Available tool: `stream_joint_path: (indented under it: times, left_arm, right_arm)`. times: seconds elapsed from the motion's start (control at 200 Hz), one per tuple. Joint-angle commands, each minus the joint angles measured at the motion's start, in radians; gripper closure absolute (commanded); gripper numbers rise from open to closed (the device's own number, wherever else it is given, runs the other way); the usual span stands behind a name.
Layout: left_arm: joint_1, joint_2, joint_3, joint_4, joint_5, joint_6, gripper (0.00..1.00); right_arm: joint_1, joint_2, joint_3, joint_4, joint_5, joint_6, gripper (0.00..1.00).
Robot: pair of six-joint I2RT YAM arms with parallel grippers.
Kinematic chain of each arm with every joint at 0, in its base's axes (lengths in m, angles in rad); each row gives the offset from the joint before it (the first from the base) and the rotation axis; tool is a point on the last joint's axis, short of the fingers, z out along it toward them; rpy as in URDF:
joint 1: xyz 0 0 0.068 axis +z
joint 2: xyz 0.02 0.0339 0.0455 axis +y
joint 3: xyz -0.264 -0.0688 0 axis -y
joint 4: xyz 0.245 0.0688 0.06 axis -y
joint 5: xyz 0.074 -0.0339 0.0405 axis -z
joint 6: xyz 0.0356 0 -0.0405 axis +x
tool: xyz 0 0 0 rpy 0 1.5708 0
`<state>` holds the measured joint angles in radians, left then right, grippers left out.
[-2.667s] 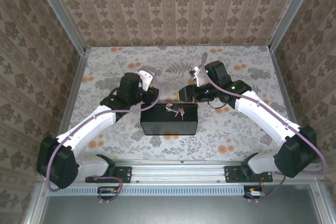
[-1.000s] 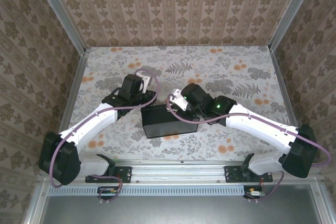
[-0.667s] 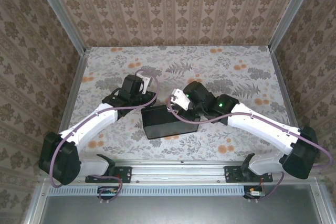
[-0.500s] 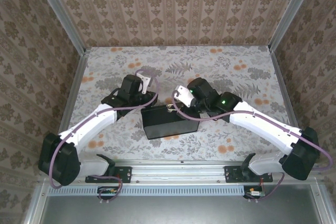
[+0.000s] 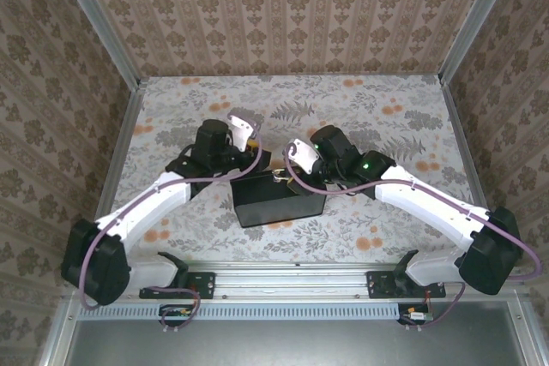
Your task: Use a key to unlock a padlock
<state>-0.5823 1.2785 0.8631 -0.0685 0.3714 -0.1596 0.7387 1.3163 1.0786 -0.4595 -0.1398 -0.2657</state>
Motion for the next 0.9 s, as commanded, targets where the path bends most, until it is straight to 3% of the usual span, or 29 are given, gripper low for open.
stream_joint_path:
  times: [0.0,0.23,0.54,0.72,0.89]
  left_arm:
    - [-0.023,0.023,0.044,-0.024,0.037,0.043,0.46]
    - [-0.026,0.076,0.077,-0.025,0.124,0.063,0.45]
    - [-0.027,-0.007,0.04,-0.004,0.246,0.091,0.45]
    - [-0.033,-0.062,0.002,0.021,0.264,0.095,0.45]
    - [-0.079,-0.047,0.014,-0.063,0.232,0.142,0.45]
  right_arm:
    - [-0.004,-0.013,-0.033,0.025,-0.029,0.029,0.47]
    - [-0.003,-0.012,-0.055,0.049,-0.028,0.039,0.48]
    - [-0.011,0.001,-0.066,0.076,-0.022,0.075,0.51]
    - [-0.023,0.002,-0.081,0.103,-0.028,0.116,0.52]
    - [-0.033,-0.012,-0.091,0.114,-0.046,0.128,0.52]
